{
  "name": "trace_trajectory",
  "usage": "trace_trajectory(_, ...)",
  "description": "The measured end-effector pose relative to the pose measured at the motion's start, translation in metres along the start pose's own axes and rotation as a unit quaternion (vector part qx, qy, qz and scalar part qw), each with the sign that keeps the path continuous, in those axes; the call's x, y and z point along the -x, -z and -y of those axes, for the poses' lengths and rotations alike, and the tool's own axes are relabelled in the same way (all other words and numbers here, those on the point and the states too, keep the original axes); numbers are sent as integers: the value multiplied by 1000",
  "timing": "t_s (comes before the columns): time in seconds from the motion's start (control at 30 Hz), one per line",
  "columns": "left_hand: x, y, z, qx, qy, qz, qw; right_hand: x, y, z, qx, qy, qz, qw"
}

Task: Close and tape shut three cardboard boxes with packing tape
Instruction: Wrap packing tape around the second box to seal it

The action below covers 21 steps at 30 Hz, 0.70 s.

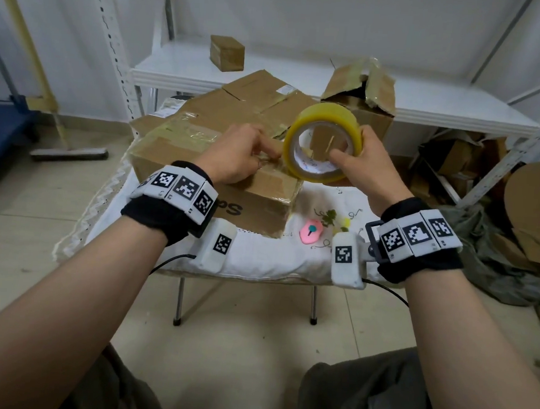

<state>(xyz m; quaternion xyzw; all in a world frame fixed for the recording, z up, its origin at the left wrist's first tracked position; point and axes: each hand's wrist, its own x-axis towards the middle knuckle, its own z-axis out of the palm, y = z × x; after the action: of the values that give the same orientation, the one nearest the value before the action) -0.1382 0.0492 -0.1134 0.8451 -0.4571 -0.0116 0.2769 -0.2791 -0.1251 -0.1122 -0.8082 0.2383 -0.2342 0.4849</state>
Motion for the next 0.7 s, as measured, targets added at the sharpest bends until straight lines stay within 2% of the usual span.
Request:
trace_trajectory(0.2, 1, 1, -6, 26, 33, -6, 999, 0, -2, -1, -86, -58, 19, 994)
trace_trajectory(0.33, 2, -3, -13, 55, 34, -22, 998, 1, -2, -3, -116, -71, 45, 990)
trace_trajectory(0.47, -3, -10, -12, 32, 46, -40, 998, 1, 2, -5, -179, -70, 74, 979)
trace_trajectory(0.6, -5, -15, -10, 42, 49, -53, 996, 2, -3, -6, -152, -53, 100, 982)
trace_trajectory(0.7, -4, -16, -10, 51, 51, -59, 996, 2, -11, -6, -135, -43, 74, 987)
